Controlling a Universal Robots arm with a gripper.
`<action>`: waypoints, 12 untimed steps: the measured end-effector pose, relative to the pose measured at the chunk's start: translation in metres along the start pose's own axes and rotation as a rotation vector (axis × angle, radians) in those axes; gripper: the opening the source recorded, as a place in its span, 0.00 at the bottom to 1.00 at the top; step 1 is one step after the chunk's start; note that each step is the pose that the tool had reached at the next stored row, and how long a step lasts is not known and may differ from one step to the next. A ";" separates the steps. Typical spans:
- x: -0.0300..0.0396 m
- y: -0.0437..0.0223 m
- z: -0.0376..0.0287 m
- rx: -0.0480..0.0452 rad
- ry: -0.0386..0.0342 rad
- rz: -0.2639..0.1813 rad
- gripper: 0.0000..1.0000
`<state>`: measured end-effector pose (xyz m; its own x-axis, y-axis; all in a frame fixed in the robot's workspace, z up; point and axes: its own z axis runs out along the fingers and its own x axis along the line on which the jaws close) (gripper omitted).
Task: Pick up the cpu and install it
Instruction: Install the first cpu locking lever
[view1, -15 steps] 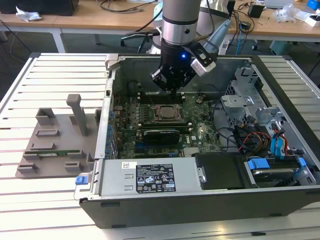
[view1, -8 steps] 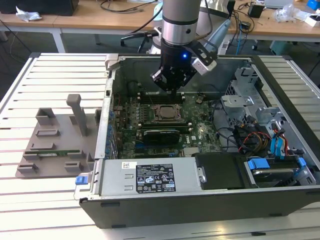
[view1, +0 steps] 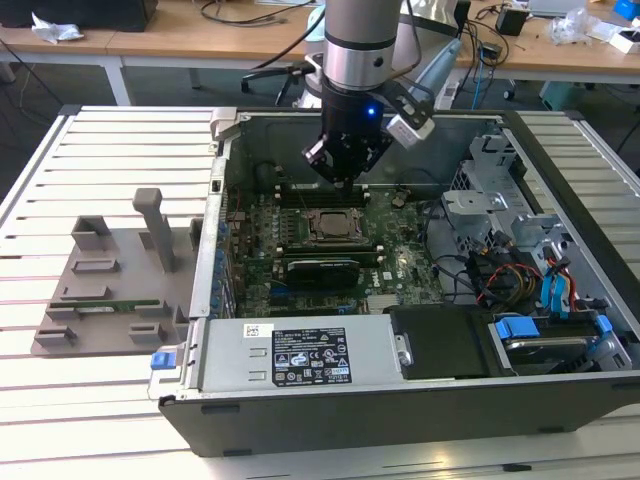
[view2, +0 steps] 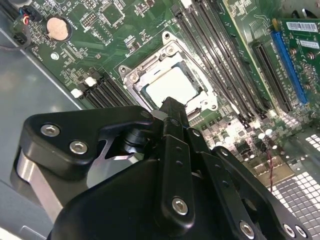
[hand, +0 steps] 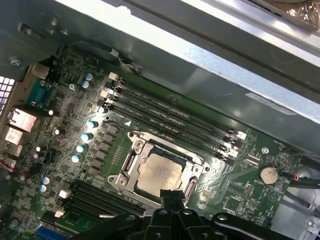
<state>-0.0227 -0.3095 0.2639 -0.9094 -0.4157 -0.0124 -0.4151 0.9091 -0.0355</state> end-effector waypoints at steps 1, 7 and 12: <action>0.0000 0.0000 0.0000 0.0000 -0.0002 -0.005 0.11; 0.0000 0.0000 0.0000 -0.0006 -0.0019 -0.055 0.11; 0.0000 0.0000 0.0000 -0.0011 -0.0027 -0.071 0.11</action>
<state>-0.0227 -0.3095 0.2639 -0.8777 -0.4791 -0.0125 -0.4784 0.8774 -0.0352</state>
